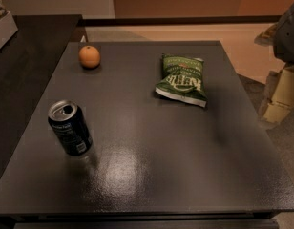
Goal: Move pepsi can near orange
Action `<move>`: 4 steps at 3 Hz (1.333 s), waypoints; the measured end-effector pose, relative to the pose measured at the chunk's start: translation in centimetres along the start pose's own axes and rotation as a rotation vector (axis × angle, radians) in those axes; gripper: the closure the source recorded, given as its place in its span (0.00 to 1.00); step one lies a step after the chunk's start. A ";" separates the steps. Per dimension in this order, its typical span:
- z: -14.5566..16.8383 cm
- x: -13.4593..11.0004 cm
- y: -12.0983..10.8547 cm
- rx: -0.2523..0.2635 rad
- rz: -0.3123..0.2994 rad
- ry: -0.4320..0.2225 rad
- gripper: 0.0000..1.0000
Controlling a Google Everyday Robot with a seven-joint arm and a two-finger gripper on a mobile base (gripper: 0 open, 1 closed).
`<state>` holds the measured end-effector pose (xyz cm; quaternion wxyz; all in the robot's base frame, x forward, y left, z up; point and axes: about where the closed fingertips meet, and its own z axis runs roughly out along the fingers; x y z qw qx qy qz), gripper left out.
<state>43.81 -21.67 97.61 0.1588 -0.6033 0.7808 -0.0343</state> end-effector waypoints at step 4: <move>2.9 -9.9 4.8 -0.042 -0.205 -0.263 0.00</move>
Offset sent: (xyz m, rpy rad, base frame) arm -0.0032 0.0548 -0.0066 0.1900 -0.0586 0.1628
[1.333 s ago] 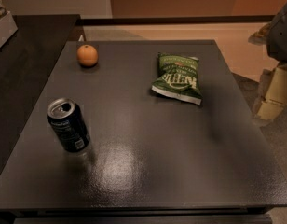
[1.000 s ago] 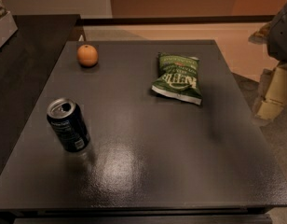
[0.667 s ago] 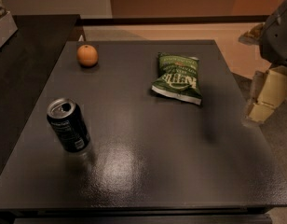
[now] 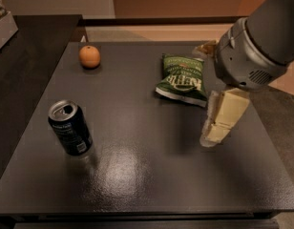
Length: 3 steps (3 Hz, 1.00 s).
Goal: Move pepsi can near orange
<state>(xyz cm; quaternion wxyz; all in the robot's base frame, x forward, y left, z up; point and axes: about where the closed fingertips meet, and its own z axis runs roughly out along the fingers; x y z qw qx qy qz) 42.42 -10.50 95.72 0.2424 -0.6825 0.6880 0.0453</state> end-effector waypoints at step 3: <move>8.8 -12.4 3.0 -0.100 -0.154 -0.163 0.00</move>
Offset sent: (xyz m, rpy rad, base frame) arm -0.0119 0.1605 -0.0467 0.1313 0.0011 0.2396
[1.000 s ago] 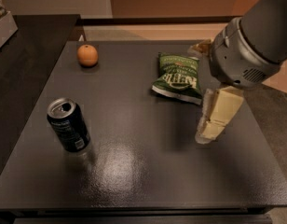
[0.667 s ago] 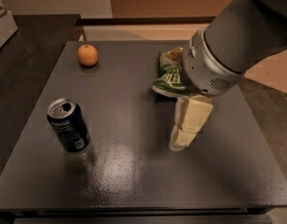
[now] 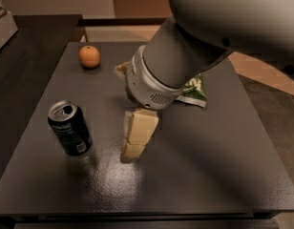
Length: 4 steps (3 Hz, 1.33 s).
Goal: Move pepsi can near orange
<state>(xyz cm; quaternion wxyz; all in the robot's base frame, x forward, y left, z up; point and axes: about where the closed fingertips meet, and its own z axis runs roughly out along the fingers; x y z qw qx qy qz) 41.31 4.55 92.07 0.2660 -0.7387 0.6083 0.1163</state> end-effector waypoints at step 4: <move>8.1 -6.4 -2.1 -0.156 0.009 -0.129 0.00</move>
Offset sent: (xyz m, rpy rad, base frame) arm 0.0371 0.1044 -0.0405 0.0828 0.1457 0.0605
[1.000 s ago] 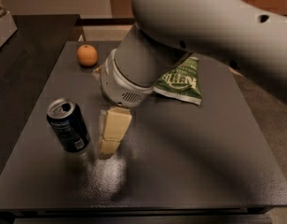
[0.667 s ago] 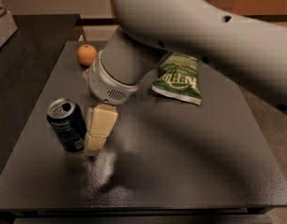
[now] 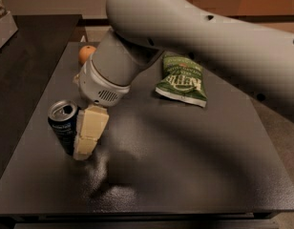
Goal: Move pepsi can near orange
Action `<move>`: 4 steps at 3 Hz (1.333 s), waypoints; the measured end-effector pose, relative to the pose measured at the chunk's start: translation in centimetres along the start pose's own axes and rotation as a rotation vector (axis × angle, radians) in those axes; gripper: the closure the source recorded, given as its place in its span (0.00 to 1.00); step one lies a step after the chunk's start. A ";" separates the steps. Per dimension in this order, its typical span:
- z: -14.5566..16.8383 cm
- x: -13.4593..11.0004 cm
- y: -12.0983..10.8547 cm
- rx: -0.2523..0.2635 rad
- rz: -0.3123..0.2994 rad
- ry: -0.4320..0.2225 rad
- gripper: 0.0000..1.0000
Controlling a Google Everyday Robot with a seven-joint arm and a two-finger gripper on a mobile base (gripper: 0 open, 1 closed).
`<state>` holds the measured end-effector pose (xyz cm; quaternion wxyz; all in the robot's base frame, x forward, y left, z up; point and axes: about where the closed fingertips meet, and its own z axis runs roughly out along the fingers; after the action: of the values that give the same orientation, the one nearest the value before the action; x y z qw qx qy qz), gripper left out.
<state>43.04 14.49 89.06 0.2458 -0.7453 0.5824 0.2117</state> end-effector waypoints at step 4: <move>-2.0 -1.5 -0.6 -0.015 -0.015 -0.051 0.87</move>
Offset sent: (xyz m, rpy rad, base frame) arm -0.0189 0.0156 -0.0018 0.0348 0.0660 0.1301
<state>43.32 14.56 91.64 0.2565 -0.7458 0.5687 0.2335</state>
